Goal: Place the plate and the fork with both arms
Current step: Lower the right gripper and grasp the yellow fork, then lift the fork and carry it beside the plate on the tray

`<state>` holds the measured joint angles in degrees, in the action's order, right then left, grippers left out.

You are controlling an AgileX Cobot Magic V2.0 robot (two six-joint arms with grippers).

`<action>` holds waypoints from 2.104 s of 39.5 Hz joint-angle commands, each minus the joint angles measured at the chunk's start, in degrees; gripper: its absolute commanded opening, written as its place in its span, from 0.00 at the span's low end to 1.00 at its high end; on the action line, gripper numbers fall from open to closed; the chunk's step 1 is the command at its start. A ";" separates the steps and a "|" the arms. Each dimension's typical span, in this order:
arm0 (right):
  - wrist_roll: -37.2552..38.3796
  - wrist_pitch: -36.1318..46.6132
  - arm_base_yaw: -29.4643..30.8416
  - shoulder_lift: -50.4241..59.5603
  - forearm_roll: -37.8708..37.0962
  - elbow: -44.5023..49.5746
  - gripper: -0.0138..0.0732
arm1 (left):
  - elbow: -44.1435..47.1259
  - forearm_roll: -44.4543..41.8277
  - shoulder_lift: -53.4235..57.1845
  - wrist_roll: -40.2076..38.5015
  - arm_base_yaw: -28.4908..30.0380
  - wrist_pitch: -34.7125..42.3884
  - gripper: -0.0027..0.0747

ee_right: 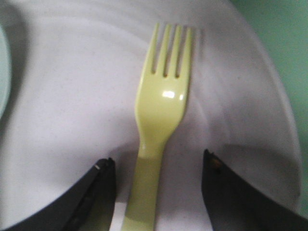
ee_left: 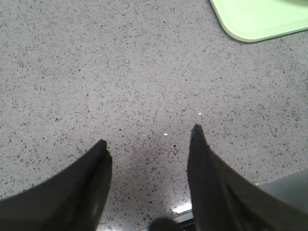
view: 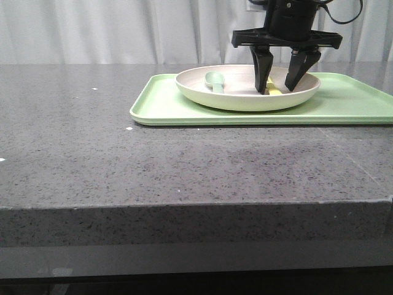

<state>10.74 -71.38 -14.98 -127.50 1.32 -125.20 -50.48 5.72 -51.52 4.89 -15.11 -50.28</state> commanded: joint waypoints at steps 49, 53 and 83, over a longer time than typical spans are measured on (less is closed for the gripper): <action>-0.76 -5.24 0.56 13.35 1.43 -7.05 0.29 | -1.51 0.68 0.21 -0.09 0.28 3.54 0.50; -2.10 -5.24 0.68 16.20 1.38 -6.93 0.29 | -1.51 0.01 0.21 -0.09 0.28 3.40 0.50; -3.04 -0.25 10.88 20.36 1.39 12.96 0.29 | -1.51 -0.61 0.21 -0.09 0.28 3.20 0.50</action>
<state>9.00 -72.47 -4.89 -109.47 2.93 -113.68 -50.48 4.90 -51.52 4.89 -15.11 -50.15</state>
